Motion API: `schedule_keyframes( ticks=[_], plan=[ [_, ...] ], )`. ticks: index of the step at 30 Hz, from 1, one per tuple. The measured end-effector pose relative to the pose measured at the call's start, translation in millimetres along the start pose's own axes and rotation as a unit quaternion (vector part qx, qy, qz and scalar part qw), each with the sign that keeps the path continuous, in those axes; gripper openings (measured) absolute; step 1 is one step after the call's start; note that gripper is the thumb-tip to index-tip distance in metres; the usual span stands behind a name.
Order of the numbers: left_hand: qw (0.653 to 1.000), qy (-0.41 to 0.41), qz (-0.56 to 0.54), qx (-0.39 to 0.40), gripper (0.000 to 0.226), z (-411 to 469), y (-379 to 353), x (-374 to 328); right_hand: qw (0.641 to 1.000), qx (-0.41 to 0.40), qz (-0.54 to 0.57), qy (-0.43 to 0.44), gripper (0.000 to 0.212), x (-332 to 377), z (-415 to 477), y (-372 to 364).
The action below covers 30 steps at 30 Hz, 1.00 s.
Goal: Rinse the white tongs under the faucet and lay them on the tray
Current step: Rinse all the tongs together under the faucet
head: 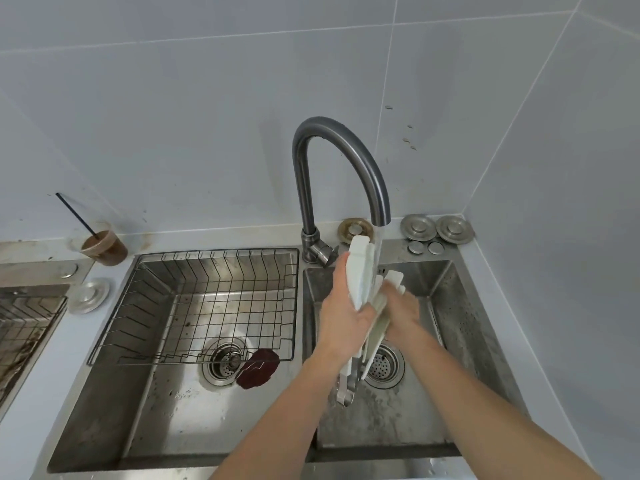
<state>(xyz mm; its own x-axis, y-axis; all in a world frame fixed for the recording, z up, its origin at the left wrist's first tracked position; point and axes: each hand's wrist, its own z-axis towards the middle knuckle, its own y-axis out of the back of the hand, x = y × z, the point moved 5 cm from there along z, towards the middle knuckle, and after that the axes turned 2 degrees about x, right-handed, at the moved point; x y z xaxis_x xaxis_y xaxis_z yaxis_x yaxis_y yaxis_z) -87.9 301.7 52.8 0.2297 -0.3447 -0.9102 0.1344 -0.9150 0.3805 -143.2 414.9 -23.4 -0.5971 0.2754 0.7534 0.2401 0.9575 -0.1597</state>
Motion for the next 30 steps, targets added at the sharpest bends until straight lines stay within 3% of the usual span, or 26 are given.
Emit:
schedule_keyframes(
  ticks=[4,8,11,16,21,24,28,30],
  plan=[
    [0.993,0.061,0.081,0.063,0.072,21,-4,0,0.991,0.086,0.051,-0.085,0.028,-16,-3,-3],
    [0.982,0.094,0.104,0.128,0.066,41,-11,-7,0.974,0.113,0.146,-0.128,0.019,-28,-7,-1],
    [0.975,0.098,0.130,0.150,0.057,55,-24,-17,0.965,0.082,0.212,-0.129,0.016,-33,-8,4],
    [0.945,0.109,0.246,0.186,0.070,74,-38,-34,0.933,0.011,0.334,-0.133,0.030,-24,-2,15],
    [0.949,0.089,0.277,0.122,0.064,79,-37,-43,0.938,-0.016,0.321,-0.129,0.033,-20,6,17],
    [0.961,0.075,0.249,0.097,0.056,73,-35,-36,0.947,0.023,0.306,-0.097,0.029,-13,11,9],
    [0.991,0.074,0.085,0.073,0.042,63,-17,-16,0.956,0.094,0.269,-0.067,0.013,-7,18,-1],
    [0.995,0.081,0.032,0.037,0.044,54,-5,-5,0.966,0.096,0.232,-0.055,0.022,-6,21,-6]
  ],
)
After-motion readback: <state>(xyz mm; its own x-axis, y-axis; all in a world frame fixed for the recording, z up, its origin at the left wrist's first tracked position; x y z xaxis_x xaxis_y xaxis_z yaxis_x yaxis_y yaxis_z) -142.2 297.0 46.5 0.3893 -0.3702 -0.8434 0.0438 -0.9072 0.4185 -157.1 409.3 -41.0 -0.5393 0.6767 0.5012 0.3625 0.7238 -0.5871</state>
